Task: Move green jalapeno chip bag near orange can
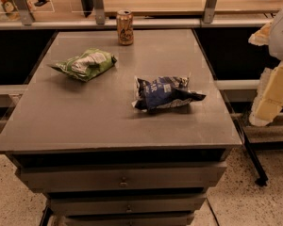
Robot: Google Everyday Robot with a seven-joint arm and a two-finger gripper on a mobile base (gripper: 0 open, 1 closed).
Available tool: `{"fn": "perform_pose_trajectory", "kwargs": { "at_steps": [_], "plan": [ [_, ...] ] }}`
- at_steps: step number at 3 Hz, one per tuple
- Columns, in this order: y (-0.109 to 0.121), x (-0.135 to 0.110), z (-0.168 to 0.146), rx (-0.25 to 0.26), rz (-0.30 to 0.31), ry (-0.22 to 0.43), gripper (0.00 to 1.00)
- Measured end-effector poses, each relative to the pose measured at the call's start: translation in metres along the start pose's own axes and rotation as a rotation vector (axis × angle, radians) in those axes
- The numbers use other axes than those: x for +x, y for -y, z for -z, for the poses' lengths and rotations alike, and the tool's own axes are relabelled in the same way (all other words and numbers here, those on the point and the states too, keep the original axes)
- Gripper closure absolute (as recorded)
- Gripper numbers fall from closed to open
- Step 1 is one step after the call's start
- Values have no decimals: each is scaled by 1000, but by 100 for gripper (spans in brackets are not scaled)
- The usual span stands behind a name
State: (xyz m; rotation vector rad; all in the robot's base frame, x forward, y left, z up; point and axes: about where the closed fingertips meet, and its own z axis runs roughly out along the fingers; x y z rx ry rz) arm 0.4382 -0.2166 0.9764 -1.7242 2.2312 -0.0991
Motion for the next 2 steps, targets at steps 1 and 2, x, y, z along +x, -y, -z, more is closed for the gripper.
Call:
{"fn": "perform_pose_trajectory", "kwargs": {
  "at_steps": [1, 2],
  "plan": [
    [0, 0, 0, 0, 0, 0, 0],
    [1, 0, 5, 16, 5, 60, 0]
  ]
}}
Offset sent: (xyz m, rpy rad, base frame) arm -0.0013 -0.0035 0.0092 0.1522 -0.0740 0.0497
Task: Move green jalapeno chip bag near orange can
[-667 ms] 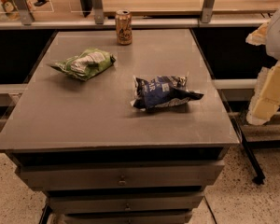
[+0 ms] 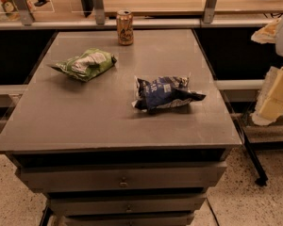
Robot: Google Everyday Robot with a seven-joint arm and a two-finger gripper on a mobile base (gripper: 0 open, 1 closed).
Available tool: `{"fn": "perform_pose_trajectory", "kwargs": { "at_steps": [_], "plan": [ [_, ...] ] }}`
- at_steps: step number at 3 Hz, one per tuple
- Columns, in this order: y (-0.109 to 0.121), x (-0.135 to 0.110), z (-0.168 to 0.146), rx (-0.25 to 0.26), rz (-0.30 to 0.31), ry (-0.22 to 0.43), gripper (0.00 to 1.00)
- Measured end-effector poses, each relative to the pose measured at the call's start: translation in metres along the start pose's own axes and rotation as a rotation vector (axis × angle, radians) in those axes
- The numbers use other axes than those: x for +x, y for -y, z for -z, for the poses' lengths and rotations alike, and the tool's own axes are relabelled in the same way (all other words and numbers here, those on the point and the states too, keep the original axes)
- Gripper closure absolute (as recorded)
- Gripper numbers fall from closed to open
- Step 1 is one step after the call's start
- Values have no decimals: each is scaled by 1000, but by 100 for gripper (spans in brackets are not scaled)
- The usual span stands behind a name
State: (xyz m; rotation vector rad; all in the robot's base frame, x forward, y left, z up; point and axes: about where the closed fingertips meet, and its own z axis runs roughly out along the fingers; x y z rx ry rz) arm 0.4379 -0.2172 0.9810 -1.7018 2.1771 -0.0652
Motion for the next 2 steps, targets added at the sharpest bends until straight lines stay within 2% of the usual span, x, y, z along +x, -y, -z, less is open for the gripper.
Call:
{"fn": "perform_pose_trajectory", "kwargs": {
  "at_steps": [1, 2],
  "plan": [
    [-1, 6, 3, 29, -58, 128, 0],
    [-5, -14, 14, 60, -104, 299, 0]
  ]
}}
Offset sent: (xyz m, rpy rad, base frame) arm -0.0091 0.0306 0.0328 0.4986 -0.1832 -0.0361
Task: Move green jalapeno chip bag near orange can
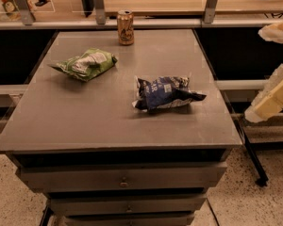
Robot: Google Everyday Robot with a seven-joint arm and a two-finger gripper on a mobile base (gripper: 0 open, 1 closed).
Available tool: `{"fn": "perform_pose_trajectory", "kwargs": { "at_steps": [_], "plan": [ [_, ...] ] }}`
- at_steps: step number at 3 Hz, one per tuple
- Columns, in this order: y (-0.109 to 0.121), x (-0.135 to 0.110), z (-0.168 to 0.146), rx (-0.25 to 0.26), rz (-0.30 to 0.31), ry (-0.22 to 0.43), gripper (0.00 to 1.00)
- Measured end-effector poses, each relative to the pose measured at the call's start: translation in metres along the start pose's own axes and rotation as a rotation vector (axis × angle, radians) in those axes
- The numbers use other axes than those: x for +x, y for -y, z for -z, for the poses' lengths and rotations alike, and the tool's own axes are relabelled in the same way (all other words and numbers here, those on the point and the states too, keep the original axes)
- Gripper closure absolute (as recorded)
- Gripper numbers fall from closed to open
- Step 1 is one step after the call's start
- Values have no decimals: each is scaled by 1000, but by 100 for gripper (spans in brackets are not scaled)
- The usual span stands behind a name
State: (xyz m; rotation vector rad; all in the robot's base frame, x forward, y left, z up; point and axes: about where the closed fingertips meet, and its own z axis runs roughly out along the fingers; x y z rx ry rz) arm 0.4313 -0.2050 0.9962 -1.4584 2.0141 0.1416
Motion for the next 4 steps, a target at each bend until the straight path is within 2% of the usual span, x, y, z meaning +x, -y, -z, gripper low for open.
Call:
{"fn": "perform_pose_trajectory", "kwargs": {
  "at_steps": [1, 2, 3, 4],
  "plan": [
    [0, -24, 9, 75, -87, 119, 0],
    [14, -30, 6, 96, -220, 194, 0],
    [30, -22, -4, 85, -432, 270, 0],
    [40, -15, -23, 40, -533, 321, 0]
  ]
}}
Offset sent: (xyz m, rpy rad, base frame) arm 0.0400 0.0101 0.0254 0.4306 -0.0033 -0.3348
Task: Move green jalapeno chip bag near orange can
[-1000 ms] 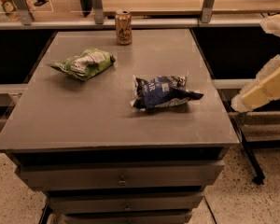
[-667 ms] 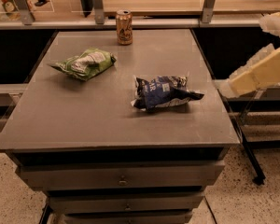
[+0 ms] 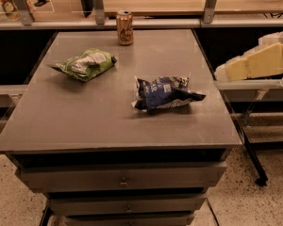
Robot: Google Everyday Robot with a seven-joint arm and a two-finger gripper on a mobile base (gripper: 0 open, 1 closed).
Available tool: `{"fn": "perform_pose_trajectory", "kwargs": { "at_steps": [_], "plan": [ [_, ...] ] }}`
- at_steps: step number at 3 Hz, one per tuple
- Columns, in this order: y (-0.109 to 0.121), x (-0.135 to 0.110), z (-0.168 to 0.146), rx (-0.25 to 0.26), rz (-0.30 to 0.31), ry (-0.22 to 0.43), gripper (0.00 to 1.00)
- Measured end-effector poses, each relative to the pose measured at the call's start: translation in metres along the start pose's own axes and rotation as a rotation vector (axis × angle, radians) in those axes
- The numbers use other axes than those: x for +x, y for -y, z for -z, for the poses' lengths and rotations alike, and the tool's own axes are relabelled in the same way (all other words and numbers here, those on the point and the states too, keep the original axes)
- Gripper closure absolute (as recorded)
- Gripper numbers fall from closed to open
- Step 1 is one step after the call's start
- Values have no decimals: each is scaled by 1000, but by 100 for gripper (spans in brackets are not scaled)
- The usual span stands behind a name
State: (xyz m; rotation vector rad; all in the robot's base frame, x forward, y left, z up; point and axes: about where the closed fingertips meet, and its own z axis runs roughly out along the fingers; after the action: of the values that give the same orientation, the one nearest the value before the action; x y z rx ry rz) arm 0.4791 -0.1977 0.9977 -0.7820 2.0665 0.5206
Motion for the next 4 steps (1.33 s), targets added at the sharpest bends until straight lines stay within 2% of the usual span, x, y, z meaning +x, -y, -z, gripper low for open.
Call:
{"fn": "perform_pose_trajectory", "kwargs": {
  "at_steps": [1, 2, 3, 4],
  "plan": [
    [0, 0, 0, 0, 0, 0, 0],
    [-6, 0, -5, -33, 45, 25, 0],
    [-43, 5, -38, -163, 96, 36, 0],
    [-91, 17, -78, -265, 149, 20, 0]
  ]
}}
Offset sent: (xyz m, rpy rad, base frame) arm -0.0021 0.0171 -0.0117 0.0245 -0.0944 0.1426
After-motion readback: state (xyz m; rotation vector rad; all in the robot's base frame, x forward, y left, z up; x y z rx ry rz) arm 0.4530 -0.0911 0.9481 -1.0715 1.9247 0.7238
